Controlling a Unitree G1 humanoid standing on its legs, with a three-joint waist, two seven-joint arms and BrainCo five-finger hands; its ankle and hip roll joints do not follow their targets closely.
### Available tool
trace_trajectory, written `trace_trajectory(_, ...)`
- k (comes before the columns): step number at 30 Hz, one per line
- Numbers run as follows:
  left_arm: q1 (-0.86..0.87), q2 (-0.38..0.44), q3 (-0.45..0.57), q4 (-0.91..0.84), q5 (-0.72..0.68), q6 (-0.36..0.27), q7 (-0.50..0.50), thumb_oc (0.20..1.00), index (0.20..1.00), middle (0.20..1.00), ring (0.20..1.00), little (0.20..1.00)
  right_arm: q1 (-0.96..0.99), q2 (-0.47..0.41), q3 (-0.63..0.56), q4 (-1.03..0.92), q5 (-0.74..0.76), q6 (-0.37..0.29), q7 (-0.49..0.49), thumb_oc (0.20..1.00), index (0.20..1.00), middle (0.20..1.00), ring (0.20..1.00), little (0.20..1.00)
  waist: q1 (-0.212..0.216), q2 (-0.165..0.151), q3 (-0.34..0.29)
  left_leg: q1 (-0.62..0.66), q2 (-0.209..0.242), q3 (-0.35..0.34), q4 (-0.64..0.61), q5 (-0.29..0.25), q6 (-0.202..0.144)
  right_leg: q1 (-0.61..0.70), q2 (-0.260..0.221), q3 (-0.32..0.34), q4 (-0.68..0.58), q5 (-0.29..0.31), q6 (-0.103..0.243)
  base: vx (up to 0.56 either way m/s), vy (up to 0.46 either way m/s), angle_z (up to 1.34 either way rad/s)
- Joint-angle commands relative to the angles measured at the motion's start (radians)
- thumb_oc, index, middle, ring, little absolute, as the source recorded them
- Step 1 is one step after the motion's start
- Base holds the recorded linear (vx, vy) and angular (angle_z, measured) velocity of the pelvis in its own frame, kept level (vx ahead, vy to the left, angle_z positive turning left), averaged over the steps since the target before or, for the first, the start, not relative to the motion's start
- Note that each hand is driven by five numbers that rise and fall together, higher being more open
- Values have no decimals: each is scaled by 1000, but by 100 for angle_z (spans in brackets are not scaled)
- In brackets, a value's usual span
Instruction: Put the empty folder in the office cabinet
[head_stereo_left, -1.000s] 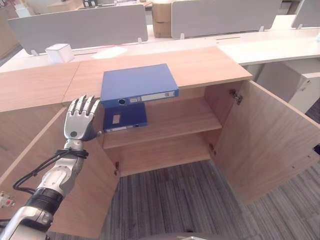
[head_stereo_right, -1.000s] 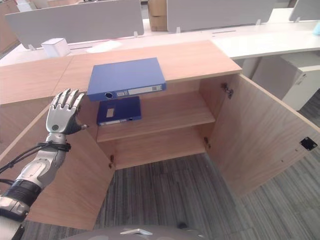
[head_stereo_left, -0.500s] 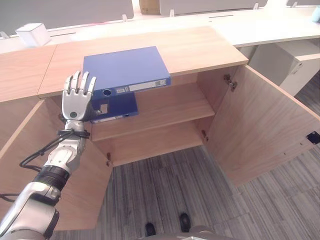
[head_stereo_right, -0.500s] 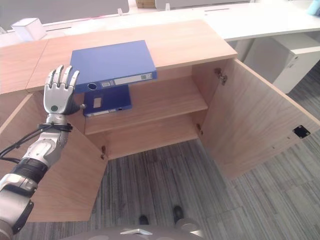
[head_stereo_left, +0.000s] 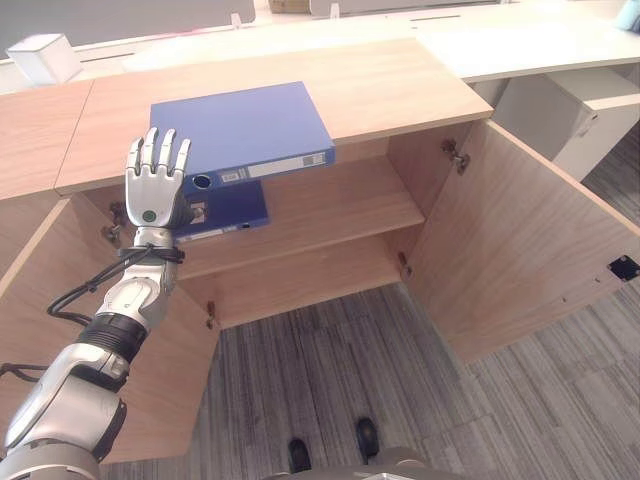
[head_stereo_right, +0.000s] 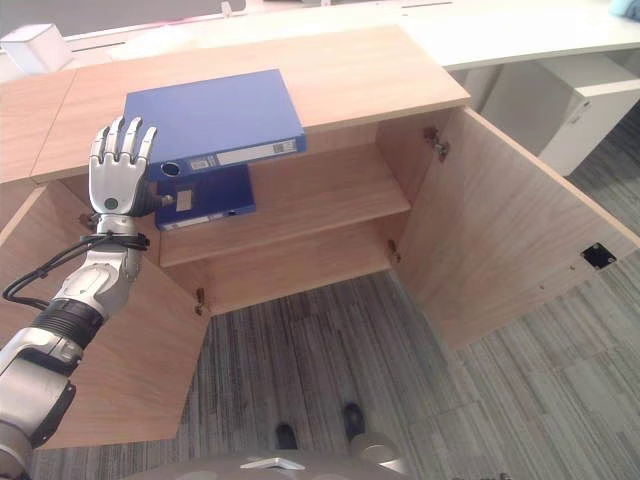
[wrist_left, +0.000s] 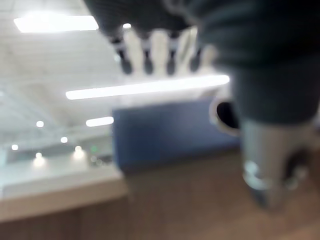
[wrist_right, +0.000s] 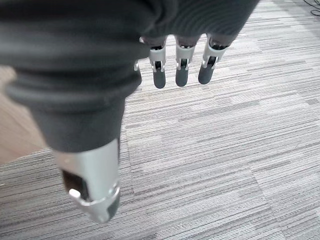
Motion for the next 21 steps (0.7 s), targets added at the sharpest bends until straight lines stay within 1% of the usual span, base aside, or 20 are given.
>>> trace_trajectory(1, -181, 6, 4, 63, -23, 3, 41, 1000, 1000, 1000, 1000, 1000, -37, -33, 38, 27, 38, -15, -39, 1000, 1000, 1000, 1000, 1000, -17, -6, 8, 10, 58, 12, 1, -124, -55, 12, -33, -26, 0, -61, 94, -46, -10, -3)
trace_trajectory(10, -213, -4, -17, 87, -30, 1, 40, 1000, 1000, 1000, 1000, 1000, -40, -37, 39, 28, 44, -18, -45, 1000, 1000, 1000, 1000, 1000, -24, -7, 15, -14, 59, 17, 1, -116, -54, -17, -31, -19, 0, -51, 93, -12, -2, -4)
trace_trajectory(14, -257, -4, -44, 106, -37, 0, 47, 1000, 1000, 1000, 1000, 1000, -49, -43, 40, 24, 53, -23, -50, 1000, 1000, 1000, 1000, 1000, -28, -6, 24, -53, 56, 17, 1, -103, -51, -58, -32, -16, 0, -35, 95, -64, 7, -1)
trace_trajectory(21, -310, 13, -77, 129, -36, -5, 51, 1000, 1000, 1000, 1000, 1000, -66, -49, 39, 23, 72, -34, -53, 1000, 1000, 1000, 1000, 1000, -30, -6, 22, -103, 53, 20, 1, -87, -49, -112, -34, -13, 0, -15, 95, -33, 6, -2)
